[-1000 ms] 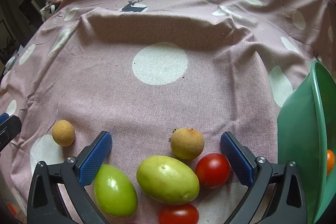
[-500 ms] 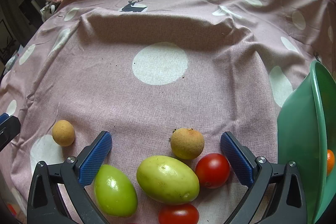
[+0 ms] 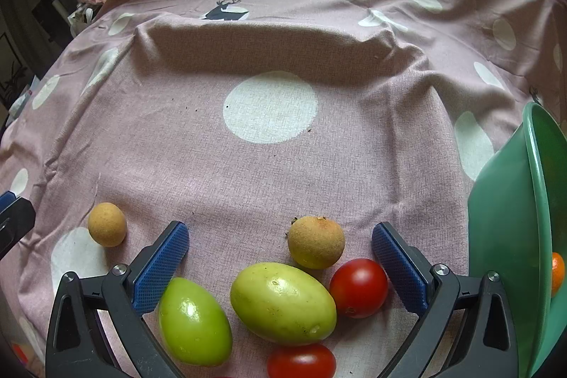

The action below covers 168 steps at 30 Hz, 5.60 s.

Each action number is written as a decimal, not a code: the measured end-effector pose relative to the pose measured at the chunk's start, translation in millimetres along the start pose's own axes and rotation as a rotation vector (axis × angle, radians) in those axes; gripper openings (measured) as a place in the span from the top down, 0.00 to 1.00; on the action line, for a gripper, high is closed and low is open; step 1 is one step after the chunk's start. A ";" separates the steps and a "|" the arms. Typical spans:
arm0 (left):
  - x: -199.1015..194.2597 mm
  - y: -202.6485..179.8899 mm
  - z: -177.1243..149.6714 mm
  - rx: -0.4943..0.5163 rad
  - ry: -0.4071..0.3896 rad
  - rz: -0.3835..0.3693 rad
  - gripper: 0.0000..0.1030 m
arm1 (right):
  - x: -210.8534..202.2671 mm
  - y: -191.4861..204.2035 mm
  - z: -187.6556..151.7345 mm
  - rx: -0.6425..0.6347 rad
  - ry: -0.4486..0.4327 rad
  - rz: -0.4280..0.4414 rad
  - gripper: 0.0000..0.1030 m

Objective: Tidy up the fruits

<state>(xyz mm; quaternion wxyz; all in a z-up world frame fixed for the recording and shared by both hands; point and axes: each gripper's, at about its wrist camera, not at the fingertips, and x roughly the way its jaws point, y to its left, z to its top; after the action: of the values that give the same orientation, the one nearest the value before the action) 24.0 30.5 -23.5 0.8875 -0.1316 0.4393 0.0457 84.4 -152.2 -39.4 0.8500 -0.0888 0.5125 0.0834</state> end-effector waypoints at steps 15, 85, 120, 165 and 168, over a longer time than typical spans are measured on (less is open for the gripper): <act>0.7 -2.2 -0.3 0.005 0.004 0.002 0.31 | 0.6 0.2 0.5 0.000 0.001 0.000 0.01; 16.9 -73.9 -26.1 0.115 0.184 -0.306 0.51 | -58.8 -16.1 -16.6 0.194 0.013 0.449 0.67; -24.1 -105.9 -23.2 0.220 0.008 -0.327 0.64 | -95.8 -11.1 -16.6 0.103 -0.116 0.398 0.67; 5.9 -285.8 -34.4 0.560 0.119 -0.533 0.65 | -114.1 -182.5 -54.1 0.505 -0.194 0.196 0.66; 6.1 -283.5 -35.0 0.561 0.118 -0.543 0.66 | -114.8 -180.8 -54.2 0.498 -0.186 0.193 0.66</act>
<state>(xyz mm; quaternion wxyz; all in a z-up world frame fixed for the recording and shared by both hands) 56.6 -251.7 6.2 0.8420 0.0024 0.4340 -0.3204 27.2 -346.3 49.2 0.8773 0.1798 0.4429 0.0432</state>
